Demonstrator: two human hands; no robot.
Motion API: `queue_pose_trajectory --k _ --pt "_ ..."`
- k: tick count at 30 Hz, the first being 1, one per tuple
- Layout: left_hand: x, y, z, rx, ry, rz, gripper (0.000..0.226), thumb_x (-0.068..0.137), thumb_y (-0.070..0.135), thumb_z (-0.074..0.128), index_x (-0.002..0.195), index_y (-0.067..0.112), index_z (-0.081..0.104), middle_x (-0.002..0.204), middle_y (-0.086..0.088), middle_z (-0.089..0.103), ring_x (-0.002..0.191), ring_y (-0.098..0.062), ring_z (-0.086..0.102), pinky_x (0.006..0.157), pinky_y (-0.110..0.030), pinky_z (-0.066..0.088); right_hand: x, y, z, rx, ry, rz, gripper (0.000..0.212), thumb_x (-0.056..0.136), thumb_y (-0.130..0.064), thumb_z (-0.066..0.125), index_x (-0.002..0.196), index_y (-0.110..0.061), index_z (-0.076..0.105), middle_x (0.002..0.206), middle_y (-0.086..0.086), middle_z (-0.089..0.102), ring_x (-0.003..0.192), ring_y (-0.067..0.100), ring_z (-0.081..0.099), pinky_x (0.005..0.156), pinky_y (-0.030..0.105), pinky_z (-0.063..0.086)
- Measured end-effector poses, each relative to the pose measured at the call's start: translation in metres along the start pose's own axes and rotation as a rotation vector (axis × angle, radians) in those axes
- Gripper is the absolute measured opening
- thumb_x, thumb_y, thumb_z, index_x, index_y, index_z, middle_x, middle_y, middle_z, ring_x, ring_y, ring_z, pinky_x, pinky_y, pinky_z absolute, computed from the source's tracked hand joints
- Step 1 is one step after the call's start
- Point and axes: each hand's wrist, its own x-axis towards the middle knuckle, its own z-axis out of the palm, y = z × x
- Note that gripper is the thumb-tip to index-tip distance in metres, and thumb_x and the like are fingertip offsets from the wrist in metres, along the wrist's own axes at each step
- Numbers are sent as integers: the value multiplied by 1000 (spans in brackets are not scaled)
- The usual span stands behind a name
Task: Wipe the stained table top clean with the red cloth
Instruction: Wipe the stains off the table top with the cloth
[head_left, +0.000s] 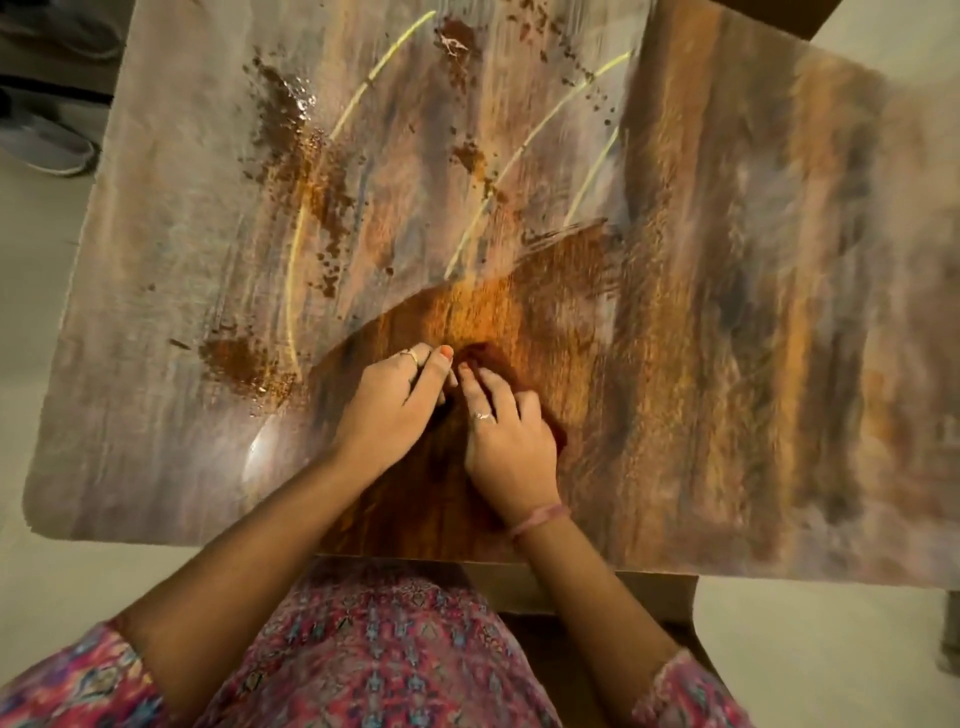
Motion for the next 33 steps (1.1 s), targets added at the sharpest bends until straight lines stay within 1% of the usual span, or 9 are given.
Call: queue_pose_trajectory --k 3,7,11,17,22,25,28,30,33 --pt "8 1 8 106 -89 114 36 99 34 41 70 21 57 58 8 52 57 -4 54 53 -16 34 71 55 -10 -16 78 227 50 93 -15 42 142 -24 44 135 5 51 100 35 49 73 39 49" --pt "23 4 15 231 -175 202 38 100 27 41 62 31 37 60 14 41 55 -4 43 57 -23 24 151 127 -24 133 160 536 46 98 -19 39 143 -26 41 141 3 42 115 34 40 93 36 36" --pt "35 2 18 271 -132 271 34 99 27 42 65 24 41 59 15 38 55 -10 43 56 -24 29 111 111 -16 178 219 392 47 94 -11 44 139 -25 47 137 1 49 109 29 46 90 22 27" --pt "54 -9 20 263 -27 299 42 95 22 48 54 15 40 48 8 35 43 -10 36 49 -22 26 -32 73 5 169 97 226 50 89 -10 45 135 -28 51 135 -3 53 96 25 50 85 30 38" --pt "58 -15 23 269 0 294 42 95 29 41 54 17 38 49 9 35 43 -11 35 48 -25 29 68 132 -15 158 132 196 50 86 -3 51 132 -21 56 130 2 57 106 29 52 86 19 26" --pt "58 -14 25 335 6 312 41 94 31 39 55 17 40 50 7 39 43 -16 41 46 -26 34 165 174 -33 165 171 349 47 90 -10 46 135 -22 51 137 1 51 123 27 46 87 10 15" --pt "59 -15 26 354 14 333 42 93 30 40 55 13 46 50 -1 47 44 -24 49 44 -30 39 214 169 -42 207 252 612 45 93 -12 42 134 -25 52 137 -3 50 121 26 42 88 10 17" --pt "57 -16 26 349 18 341 42 93 30 40 55 13 47 51 -2 49 45 -23 50 45 -30 40 197 123 -33 173 226 466 47 89 -7 43 132 -22 55 134 -1 54 115 28 44 99 25 29" --pt "56 -19 25 337 21 348 42 92 30 39 55 12 50 52 -3 53 48 -22 53 48 -29 37 123 51 -12 150 1 -146 55 84 -5 42 132 -27 56 133 -3 57 102 27 50 93 36 36"
